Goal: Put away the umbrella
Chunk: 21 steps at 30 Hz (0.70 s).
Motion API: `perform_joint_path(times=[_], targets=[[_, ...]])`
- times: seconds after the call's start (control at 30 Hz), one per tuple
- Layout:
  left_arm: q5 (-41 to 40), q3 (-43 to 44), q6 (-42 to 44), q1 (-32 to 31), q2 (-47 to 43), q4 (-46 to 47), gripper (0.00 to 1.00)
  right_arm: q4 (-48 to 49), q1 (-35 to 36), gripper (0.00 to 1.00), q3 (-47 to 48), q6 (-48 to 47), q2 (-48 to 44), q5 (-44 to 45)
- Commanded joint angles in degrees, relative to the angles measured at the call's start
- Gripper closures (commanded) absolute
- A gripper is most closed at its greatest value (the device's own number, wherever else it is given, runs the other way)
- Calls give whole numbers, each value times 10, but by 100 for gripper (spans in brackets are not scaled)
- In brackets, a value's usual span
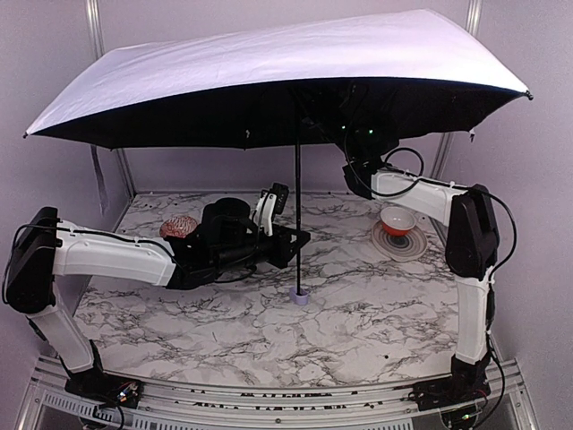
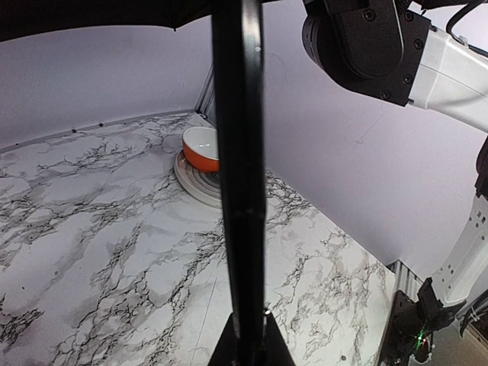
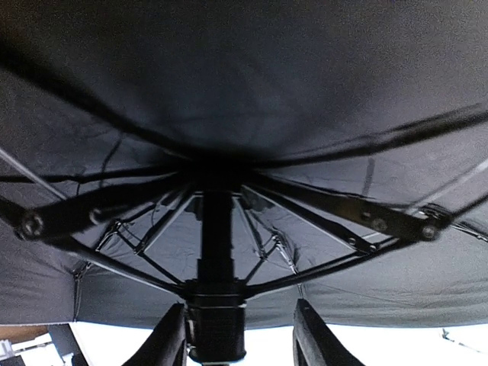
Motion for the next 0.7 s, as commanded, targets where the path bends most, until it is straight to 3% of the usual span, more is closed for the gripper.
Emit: perform_joint_path(times=[0.0,0.37,0.57,0.67], targets=[[-27,19,28,-5,-13,31,100,21,4,54,-5,7,-4,15],[-31,19,36,-6,-16,31,100,22,1,46,-1,1,-6,18],[-29,19,39,-7,-18,31,100,21,2,64,-3,2,-7,19],[-29,18,40,-7,-19,31,100,23,0,88,-6,4,-9,22]])
